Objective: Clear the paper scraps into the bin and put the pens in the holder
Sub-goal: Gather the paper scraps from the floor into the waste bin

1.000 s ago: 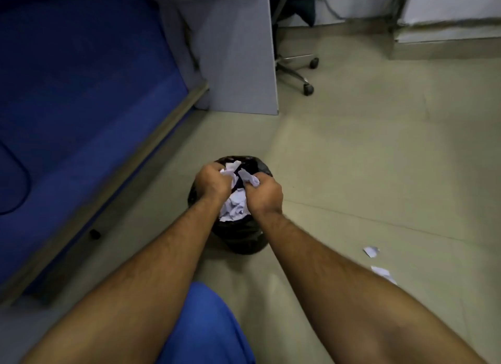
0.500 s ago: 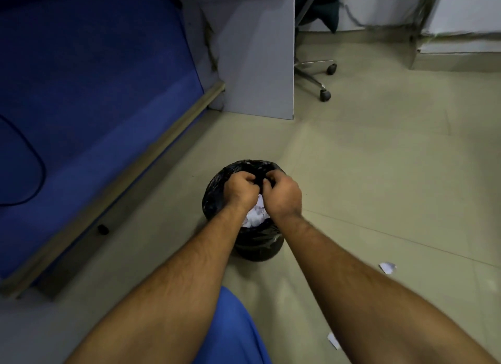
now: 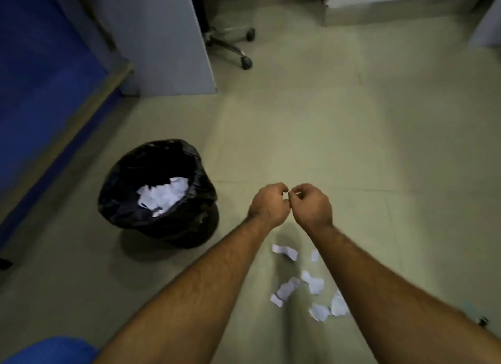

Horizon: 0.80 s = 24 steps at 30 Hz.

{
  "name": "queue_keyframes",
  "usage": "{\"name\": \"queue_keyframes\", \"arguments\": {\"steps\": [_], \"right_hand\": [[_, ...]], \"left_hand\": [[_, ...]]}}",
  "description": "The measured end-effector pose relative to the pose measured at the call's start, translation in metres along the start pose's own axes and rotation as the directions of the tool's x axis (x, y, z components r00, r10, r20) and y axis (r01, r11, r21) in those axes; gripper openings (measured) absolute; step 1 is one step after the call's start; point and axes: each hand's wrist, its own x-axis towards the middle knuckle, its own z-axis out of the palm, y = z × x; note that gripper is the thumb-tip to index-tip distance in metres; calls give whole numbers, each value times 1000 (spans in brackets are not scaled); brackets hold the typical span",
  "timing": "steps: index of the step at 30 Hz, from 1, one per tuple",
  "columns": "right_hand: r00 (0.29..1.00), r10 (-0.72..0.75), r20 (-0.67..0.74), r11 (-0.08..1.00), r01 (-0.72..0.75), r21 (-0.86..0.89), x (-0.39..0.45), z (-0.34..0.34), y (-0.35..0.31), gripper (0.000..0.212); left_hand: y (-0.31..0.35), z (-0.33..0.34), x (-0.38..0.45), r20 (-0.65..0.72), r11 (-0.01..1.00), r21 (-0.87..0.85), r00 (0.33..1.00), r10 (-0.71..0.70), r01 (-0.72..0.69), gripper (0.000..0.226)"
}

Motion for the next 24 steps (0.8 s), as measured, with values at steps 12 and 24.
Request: {"name": "queue_keyframes", "arguments": {"steps": [12, 24], "right_hand": [[950, 128, 284, 861, 36, -507, -8, 10, 180, 76], [938, -45, 344, 863, 210, -460, -62, -8, 197, 62]], "left_hand": [[-6, 141, 18, 413, 924, 319, 908, 67, -213, 76], [-44, 177, -48, 413, 770, 320, 813, 411, -552, 46]]}}
